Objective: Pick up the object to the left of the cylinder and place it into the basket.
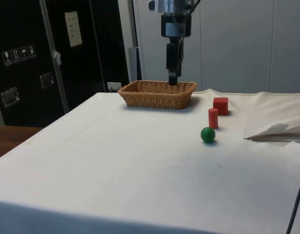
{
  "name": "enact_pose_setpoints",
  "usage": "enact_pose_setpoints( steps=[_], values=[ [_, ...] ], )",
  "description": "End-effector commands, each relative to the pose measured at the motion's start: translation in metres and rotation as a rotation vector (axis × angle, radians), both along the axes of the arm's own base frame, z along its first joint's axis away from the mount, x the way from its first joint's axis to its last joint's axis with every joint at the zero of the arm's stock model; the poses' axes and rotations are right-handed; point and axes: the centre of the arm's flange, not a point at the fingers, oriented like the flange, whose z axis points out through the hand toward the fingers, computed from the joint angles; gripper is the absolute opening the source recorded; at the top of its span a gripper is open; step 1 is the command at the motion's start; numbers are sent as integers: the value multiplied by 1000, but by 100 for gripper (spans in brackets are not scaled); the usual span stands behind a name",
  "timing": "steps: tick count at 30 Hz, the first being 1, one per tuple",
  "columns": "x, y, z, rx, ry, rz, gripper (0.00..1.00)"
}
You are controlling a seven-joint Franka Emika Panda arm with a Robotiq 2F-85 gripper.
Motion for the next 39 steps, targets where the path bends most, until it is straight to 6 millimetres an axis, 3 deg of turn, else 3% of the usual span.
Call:
enact_pose_setpoints(
  steps=[1, 23, 39],
  values=[
    [-5, 1, -6, -19, -11, -3, 100],
    [-53, 14, -71, -58, 34, 9, 100],
    [-72, 18, -119, -61, 20, 9, 100]
  ],
)
